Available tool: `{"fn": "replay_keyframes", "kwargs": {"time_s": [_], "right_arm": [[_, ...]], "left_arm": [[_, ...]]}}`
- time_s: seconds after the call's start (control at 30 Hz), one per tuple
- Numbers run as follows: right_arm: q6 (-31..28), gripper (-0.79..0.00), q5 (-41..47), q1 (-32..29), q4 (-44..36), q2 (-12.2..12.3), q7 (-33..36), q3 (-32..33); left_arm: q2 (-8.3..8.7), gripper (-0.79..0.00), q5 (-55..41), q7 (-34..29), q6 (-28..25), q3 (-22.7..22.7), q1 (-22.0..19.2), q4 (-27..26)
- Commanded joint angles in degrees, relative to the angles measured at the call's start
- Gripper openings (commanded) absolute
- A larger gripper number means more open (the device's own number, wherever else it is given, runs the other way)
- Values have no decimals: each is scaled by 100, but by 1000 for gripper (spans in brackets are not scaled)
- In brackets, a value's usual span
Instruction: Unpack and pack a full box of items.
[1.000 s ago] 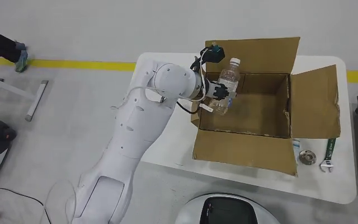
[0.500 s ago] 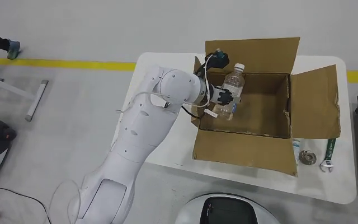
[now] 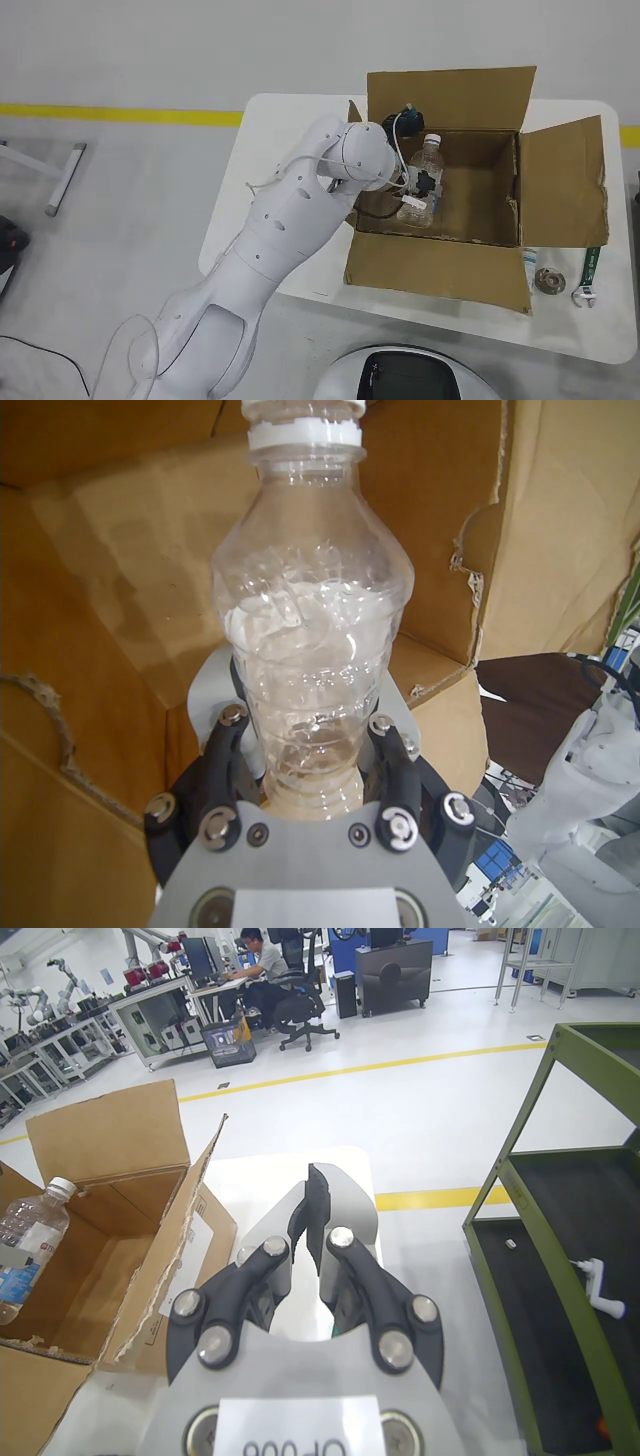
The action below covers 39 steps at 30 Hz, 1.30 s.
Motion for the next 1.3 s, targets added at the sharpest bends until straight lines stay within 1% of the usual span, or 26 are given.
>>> {"fn": "replay_keyframes", "kwargs": {"time_s": [0.0, 0.07, 0.17, 0.47, 0.6, 0.73, 0.8, 0.83, 0.87, 0.9, 0.93, 1.03, 1.27], "right_arm": [[-7, -785, 11, -7, 0, -6, -7, 2], [-4, -785, 20, -15, -2, -14, -14, 8], [-15, -785, 33, -31, -2, -24, -24, 19], [-39, -785, 23, -63, 11, -51, -44, 32], [-43, -785, 20, -95, -5, -66, -51, 28], [-50, -785, 15, -151, 1, -84, -84, 38], [-60, -785, 14, -170, 23, -92, -99, 47], [-65, -785, 13, -180, 29, -96, -101, 47], [-71, -785, 14, -191, 31, -100, -108, 48], [-84, -785, 7, -214, 34, -104, -98, 45], [-103, -785, -8, -238, 31, -107, -84, 45], [-93, -785, -234, -301, 62, -107, 109, 20], [-108, -785, -494, -291, 169, -103, 430, -122]], "left_arm": [[-72, -785, 199, -23, 3, 220, -103, 206], [-152, -785, 426, -44, 126, 434, -204, 403], [-264, -785, 369, -39, 167, 544, -279, 690], [-612, -785, 193, 49, 196, 796, -453, 1620], [-769, -785, 189, 186, 179, 913, -469, 2008], [-927, -785, 247, 260, 170, 1033, -522, 2333], [-1001, -773, 227, 266, 144, 1059, -547, 2476], [-1035, -730, 234, 276, 112, 1073, -572, 2538], [-1069, -619, 251, 276, 100, 1091, -594, 2601], [-1101, -360, 246, 279, 89, 1098, -610, 2661], [-1133, 0, 252, 263, 62, 1114, -622, 2721], [-1225, 0, 230, 176, -63, 1153, -618, 2929], [-1403, 0, 191, 287, -178, 1131, -713, 3265]]}}
